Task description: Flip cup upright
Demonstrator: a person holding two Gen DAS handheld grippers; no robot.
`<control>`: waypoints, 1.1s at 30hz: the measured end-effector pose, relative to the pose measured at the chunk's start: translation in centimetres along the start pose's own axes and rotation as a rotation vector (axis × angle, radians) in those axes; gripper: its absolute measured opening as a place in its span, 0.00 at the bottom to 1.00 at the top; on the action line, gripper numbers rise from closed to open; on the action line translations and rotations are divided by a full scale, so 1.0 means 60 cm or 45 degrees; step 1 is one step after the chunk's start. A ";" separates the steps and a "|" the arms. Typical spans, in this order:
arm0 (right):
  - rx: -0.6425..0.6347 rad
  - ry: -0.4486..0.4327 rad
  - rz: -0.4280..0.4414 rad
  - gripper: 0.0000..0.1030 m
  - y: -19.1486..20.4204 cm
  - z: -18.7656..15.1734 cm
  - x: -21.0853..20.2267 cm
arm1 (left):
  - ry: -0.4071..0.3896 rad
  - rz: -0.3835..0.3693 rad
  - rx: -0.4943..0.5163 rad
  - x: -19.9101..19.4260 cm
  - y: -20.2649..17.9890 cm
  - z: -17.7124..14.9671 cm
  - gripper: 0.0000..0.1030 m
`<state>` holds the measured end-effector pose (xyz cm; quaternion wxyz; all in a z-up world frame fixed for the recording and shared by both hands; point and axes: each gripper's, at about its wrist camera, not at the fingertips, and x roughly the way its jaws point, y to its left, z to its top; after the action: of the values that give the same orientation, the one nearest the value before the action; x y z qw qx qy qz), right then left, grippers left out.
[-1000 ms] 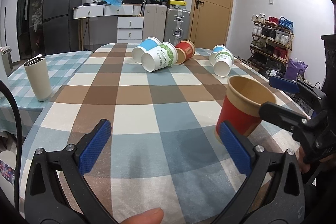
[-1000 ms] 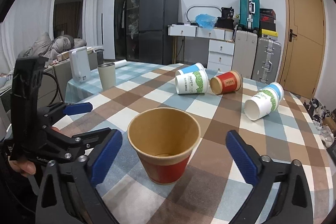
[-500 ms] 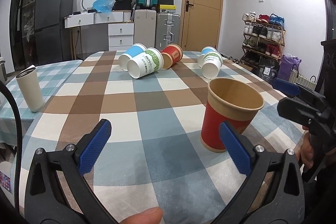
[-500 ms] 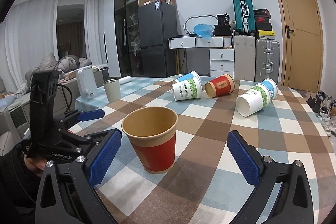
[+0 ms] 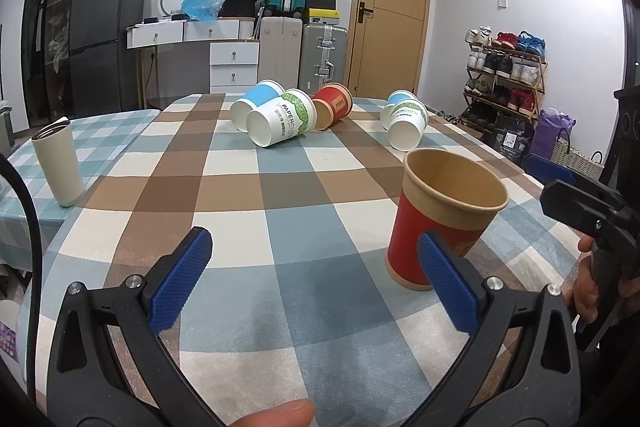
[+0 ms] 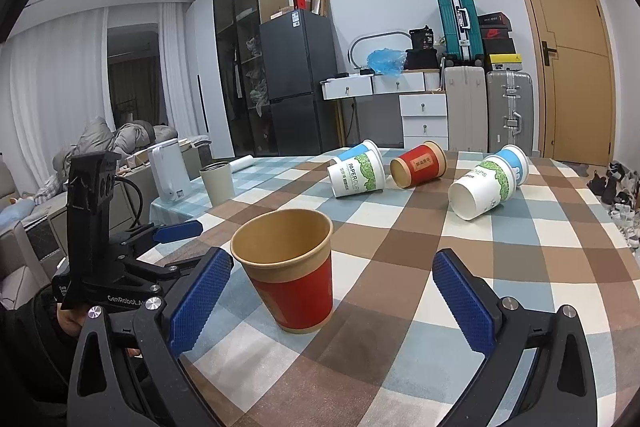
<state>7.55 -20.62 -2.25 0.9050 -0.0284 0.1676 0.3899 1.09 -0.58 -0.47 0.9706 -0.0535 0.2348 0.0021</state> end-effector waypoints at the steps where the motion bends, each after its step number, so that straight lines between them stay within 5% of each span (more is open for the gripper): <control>1: -0.004 0.001 -0.001 1.00 0.001 -0.001 -0.001 | -0.001 0.000 0.000 0.000 0.001 0.000 1.00; 33: -0.018 0.007 0.004 1.00 0.007 -0.002 0.001 | -0.004 -0.001 0.000 -0.003 0.003 0.000 1.00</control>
<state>7.26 -20.33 -2.34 0.9037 -0.0356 0.1676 0.3923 0.89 -0.42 -0.42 0.9709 -0.0535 0.2333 0.0017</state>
